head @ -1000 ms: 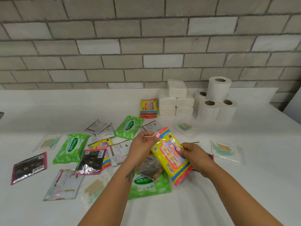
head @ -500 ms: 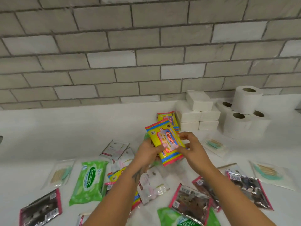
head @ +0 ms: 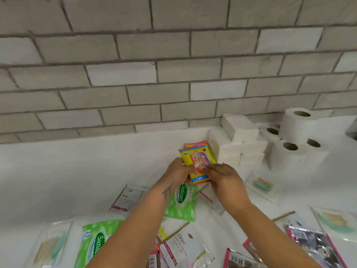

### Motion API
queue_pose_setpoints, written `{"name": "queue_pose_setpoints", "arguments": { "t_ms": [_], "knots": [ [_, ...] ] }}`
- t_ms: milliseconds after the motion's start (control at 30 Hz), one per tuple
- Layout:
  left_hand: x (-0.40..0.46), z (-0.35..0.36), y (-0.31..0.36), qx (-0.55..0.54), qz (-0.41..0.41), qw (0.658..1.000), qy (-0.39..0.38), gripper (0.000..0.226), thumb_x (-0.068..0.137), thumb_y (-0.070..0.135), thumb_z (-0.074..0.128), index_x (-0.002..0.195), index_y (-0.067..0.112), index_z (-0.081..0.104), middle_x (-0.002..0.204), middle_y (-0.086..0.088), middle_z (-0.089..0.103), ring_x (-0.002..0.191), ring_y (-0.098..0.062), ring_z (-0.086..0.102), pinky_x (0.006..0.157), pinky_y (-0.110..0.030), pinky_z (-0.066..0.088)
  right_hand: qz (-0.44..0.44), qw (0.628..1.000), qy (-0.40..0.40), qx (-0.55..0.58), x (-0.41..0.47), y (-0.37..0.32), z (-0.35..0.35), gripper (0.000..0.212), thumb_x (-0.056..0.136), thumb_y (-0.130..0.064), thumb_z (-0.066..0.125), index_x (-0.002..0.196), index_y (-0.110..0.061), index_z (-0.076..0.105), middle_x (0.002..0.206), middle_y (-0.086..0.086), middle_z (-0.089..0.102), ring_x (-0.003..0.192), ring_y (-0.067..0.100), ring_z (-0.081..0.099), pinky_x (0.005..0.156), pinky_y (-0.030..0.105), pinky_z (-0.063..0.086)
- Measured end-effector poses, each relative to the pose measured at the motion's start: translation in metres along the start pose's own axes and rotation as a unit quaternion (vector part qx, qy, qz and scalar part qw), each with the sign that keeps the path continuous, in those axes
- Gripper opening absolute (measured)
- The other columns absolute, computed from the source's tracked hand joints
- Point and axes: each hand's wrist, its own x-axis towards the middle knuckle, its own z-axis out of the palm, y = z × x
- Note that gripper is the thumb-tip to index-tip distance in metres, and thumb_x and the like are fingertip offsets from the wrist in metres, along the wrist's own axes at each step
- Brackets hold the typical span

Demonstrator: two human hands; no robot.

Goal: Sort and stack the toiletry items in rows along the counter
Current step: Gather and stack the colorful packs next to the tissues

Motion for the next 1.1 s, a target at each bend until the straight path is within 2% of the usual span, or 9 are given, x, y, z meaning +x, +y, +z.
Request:
{"name": "queue_pose_setpoints", "arguments": {
  "t_ms": [133, 233, 333, 400, 533, 700, 767, 867, 1100],
  "knots": [
    [0.031, -0.001, 0.008, 0.056, -0.015, 0.998, 0.024, 0.033, 0.088, 0.019, 0.064, 0.116, 0.001, 0.059, 0.114, -0.017, 0.066, 0.084, -0.025, 0.067, 0.067, -0.03, 0.058, 0.017, 0.999, -0.029, 0.004, 0.021, 0.015, 0.014, 0.05, 0.042, 0.003, 0.088, 0.087, -0.015, 0.076, 0.086, 0.001, 0.073, 0.069, 0.022, 0.068, 0.064, 0.026, 0.054],
    [0.056, -0.003, 0.012, 0.161, 0.006, 0.986, 0.045, 0.032, 0.089, 0.023, 0.064, 0.114, 0.004, 0.062, 0.116, -0.018, 0.066, 0.093, -0.031, 0.066, 0.058, -0.022, 0.05, 0.034, 0.998, -0.058, -0.006, 0.034, 0.022, 0.025, 0.057, 0.036, -0.001, 0.091, 0.089, -0.015, 0.076, 0.085, 0.0, 0.073, 0.071, 0.02, 0.07, 0.057, 0.023, 0.054],
    [0.08, -0.005, 0.006, 0.243, 0.024, 0.967, 0.069, 0.03, 0.088, 0.026, 0.064, 0.111, 0.007, 0.065, 0.112, -0.017, 0.068, 0.104, -0.035, 0.063, 0.074, -0.033, 0.051, 0.038, 0.996, -0.075, -0.022, 0.042, 0.032, 0.039, 0.058, 0.034, -0.001, 0.089, 0.089, -0.015, 0.075, 0.085, 0.0, 0.073, 0.073, 0.019, 0.07, 0.051, 0.022, 0.053],
    [0.092, -0.006, -0.001, 0.27, 0.021, 0.959, 0.086, 0.029, 0.087, 0.028, 0.065, 0.109, 0.009, 0.066, 0.111, -0.014, 0.069, 0.103, -0.031, 0.064, 0.084, -0.034, 0.049, 0.045, 0.995, -0.091, -0.025, 0.045, 0.035, 0.048, 0.058, 0.039, 0.005, 0.085, 0.093, -0.012, 0.075, 0.087, 0.002, 0.073, 0.075, 0.023, 0.07, 0.05, 0.025, 0.054],
    [0.103, -0.006, -0.014, 0.341, 0.033, 0.932, 0.117, 0.032, 0.086, 0.032, 0.065, 0.111, 0.012, 0.065, 0.11, -0.01, 0.069, 0.1, -0.025, 0.064, 0.072, -0.022, 0.04, 0.063, 0.989, -0.136, 0.002, 0.046, 0.041, 0.062, 0.054, 0.068, 0.011, 0.063, 0.119, -0.007, 0.064, 0.116, 0.012, 0.066, 0.107, 0.031, 0.062, 0.075, 0.039, 0.055],
    [0.113, -0.008, -0.025, 0.351, 0.045, 0.926, 0.128, 0.039, 0.083, 0.037, 0.066, 0.116, 0.017, 0.062, 0.108, -0.013, 0.065, 0.096, -0.026, 0.065, 0.07, -0.023, 0.042, 0.05, 0.989, -0.135, -0.022, 0.047, 0.04, 0.067, 0.048, 0.05, 0.003, 0.063, 0.095, -0.006, 0.074, 0.092, 0.011, 0.073, 0.081, 0.028, 0.071, 0.051, 0.03, 0.056],
    [0.119, -0.009, -0.026, 0.355, 0.043, 0.925, 0.126, 0.041, 0.083, 0.039, 0.066, 0.118, 0.018, 0.06, 0.11, -0.012, 0.064, 0.096, -0.025, 0.064, 0.072, -0.024, 0.044, 0.068, 0.989, -0.128, -0.01, 0.05, 0.038, 0.067, 0.053, 0.065, 0.009, 0.051, 0.114, -0.004, 0.067, 0.115, 0.017, 0.066, 0.106, 0.032, 0.064, 0.073, 0.034, 0.057],
    [0.125, -0.009, -0.026, 0.356, 0.033, 0.926, 0.12, 0.043, 0.085, 0.041, 0.064, 0.121, 0.018, 0.059, 0.112, -0.011, 0.062, 0.096, -0.024, 0.064, 0.072, -0.025, 0.045, 0.088, 0.971, -0.221, -0.017, 0.053, 0.041, 0.068, 0.059, 0.091, 0.004, 0.038, 0.147, -0.011, 0.028, 0.154, 0.008, 0.027, 0.143, 0.023, 0.02, 0.114, 0.032, 0.025],
    [0.13, -0.013, -0.027, 0.367, 0.023, 0.925, 0.096, 0.044, 0.088, 0.042, 0.059, 0.125, 0.019, 0.056, 0.118, -0.011, 0.061, 0.1, -0.024, 0.063, 0.074, -0.025, 0.046, 0.094, 0.964, -0.246, -0.032, 0.055, 0.038, 0.07, 0.064, 0.093, -0.002, 0.039, 0.15, -0.013, 0.014, 0.157, 0.005, 0.014, 0.146, 0.02, 0.008, 0.118, 0.029, 0.005]
  ]
}}
